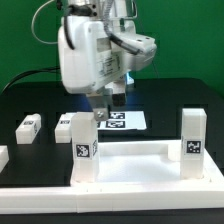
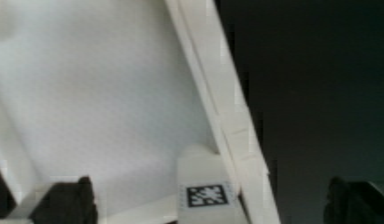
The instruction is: Assemble desk
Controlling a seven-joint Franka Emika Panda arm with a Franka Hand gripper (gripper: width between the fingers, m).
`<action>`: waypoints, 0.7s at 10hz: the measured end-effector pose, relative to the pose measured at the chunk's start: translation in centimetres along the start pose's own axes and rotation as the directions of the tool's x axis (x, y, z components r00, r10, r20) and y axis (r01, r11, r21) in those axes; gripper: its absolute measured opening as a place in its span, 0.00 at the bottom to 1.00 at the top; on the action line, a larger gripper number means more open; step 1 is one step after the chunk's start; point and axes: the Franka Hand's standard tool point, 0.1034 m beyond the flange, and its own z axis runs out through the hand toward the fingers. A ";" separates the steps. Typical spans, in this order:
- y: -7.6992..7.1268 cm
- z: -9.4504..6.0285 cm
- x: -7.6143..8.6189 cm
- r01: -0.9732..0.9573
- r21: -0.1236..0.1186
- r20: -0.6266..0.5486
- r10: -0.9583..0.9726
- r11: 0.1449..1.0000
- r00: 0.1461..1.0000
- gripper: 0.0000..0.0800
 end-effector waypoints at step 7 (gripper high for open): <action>4.1 1.1 -0.5 0.099 -0.062 0.008 -0.098 0.993 0.995 0.81</action>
Offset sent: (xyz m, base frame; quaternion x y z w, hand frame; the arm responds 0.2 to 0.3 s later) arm -0.0118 0.0041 -0.0101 -0.0431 0.0276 0.0230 0.9984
